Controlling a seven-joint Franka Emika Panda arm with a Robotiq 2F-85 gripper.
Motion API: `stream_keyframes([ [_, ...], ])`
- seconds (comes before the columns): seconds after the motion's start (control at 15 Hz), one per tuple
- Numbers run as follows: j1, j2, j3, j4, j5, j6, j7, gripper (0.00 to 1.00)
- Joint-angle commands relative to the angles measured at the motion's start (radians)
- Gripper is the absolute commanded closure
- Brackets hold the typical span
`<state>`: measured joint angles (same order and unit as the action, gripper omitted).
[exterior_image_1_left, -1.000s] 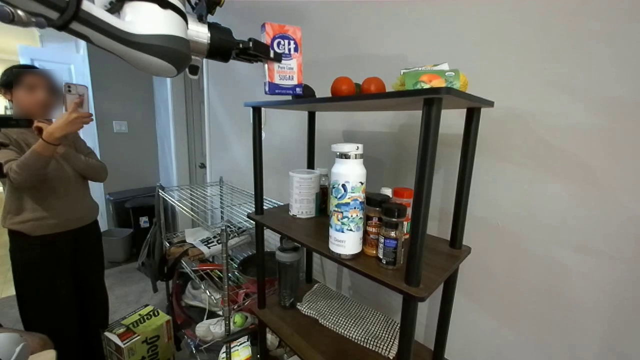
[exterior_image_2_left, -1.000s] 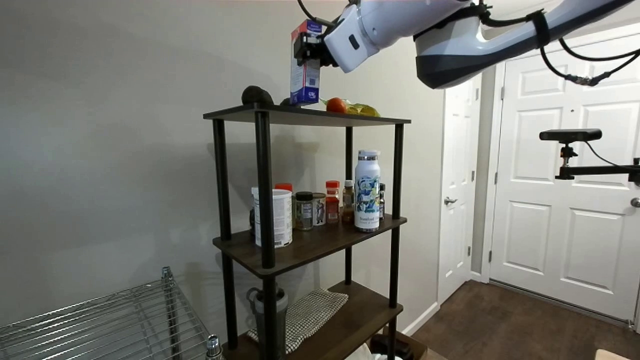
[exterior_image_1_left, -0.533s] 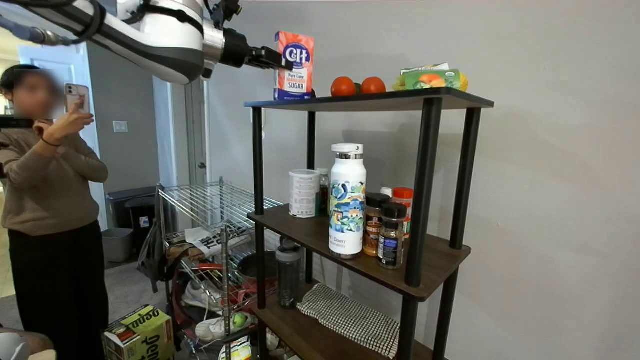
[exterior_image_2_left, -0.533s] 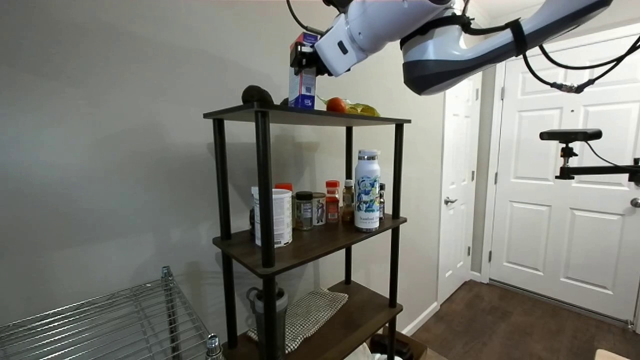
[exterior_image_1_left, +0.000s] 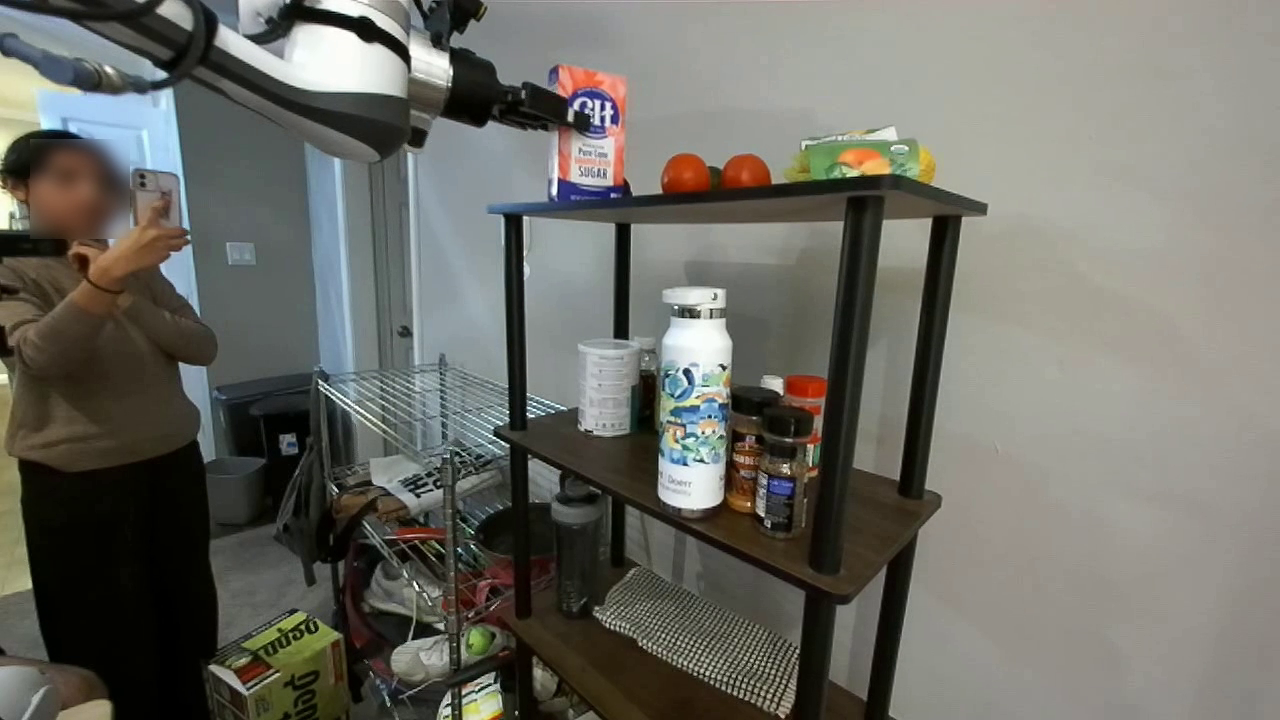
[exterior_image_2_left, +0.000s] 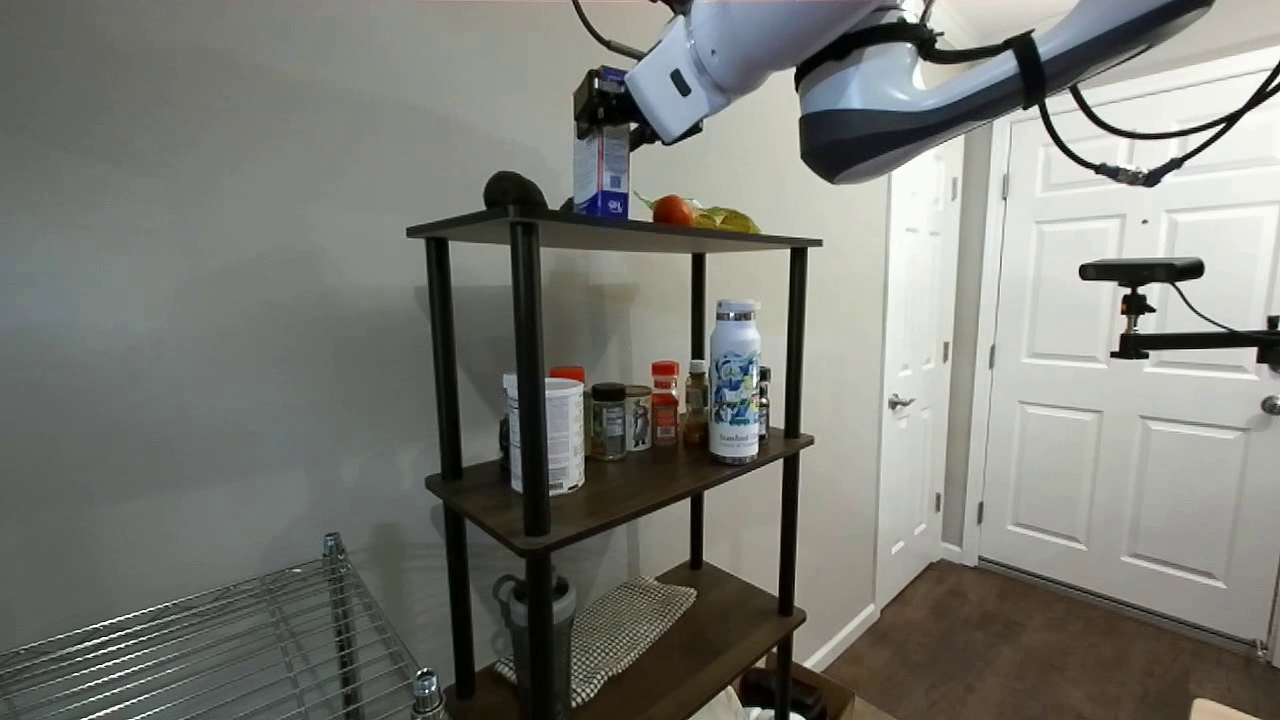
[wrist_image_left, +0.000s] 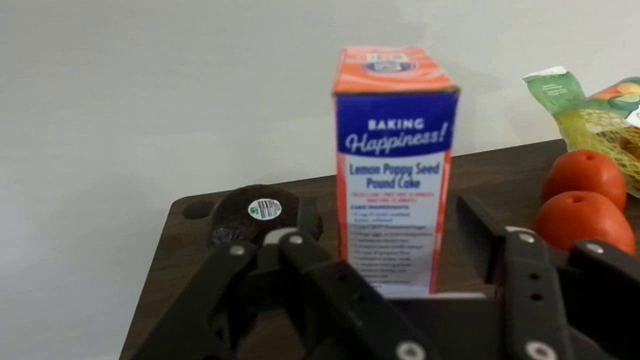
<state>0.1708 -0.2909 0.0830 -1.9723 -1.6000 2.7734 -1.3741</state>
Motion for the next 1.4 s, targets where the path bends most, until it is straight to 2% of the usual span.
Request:
stream_keyframes([
  [0.0,-0.015,-0.002,0.009,0.010,0.021,0.011,-0.039,0.02],
  [0.6,-0.005,-0.068,0.062,-0.133,-0.019,-0.046,0.002,0.00],
  [0.93,-0.002,-0.163,0.078,-0.263,-0.039,-0.141,0.041,0.00],
  [1.33,0.023,-0.258,0.090,-0.394,-0.055,-0.158,0.067,0.00],
])
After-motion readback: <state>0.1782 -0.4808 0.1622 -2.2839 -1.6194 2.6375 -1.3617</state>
